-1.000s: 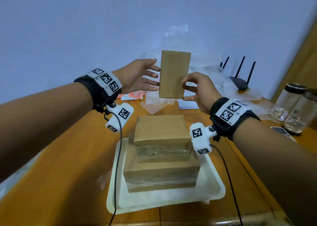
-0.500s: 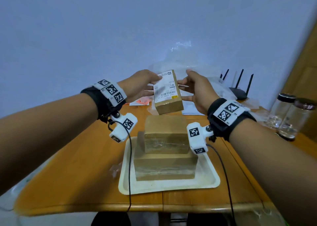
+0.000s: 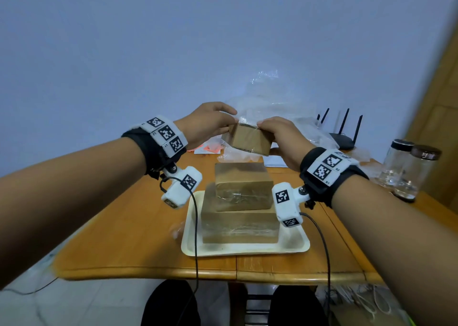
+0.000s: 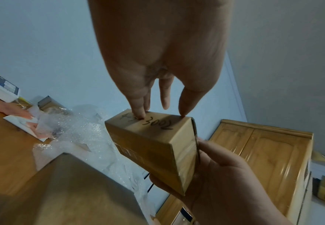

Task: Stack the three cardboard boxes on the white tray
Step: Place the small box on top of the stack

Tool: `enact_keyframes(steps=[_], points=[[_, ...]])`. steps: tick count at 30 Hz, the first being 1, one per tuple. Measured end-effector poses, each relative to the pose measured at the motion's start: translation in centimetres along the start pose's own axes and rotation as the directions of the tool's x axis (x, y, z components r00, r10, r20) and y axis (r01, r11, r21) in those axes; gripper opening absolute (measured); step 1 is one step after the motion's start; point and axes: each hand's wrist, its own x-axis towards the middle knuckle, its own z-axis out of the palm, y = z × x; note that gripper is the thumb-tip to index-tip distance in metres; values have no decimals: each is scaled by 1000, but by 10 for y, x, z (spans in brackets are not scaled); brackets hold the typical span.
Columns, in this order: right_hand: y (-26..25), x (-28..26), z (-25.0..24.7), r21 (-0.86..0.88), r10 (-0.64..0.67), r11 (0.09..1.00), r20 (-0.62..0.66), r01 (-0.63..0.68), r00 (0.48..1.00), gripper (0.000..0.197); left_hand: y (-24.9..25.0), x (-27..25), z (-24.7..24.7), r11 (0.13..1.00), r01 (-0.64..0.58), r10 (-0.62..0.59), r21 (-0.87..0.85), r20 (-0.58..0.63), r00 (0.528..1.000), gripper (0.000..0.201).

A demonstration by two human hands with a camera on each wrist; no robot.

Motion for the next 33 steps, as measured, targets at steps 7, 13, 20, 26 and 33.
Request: enact_keyframes(steps=[7, 13, 20, 26, 33], points=[[15, -18, 11, -115, 46, 992, 30, -42, 998, 11, -24, -25, 7, 996, 53, -53, 68, -12, 999, 17], [27, -25, 21, -206, 46, 977, 4, -44, 999, 20, -38, -39, 14, 969, 46, -40, 244, -32, 999, 42], [19, -21, 19, -224, 61, 973, -1, -60, 998, 24, -33, -37, 7, 945, 67, -69, 321, -6, 998, 42], [18, -14, 15, -224, 102, 969, -31, -106, 994, 30, -34, -44, 7, 821, 57, -87, 568, 25, 996, 88], [24, -14, 17, -222, 103, 968, -64, -114, 993, 30, -14, -67, 24, 766, -4, -79, 642, 100, 992, 62]])
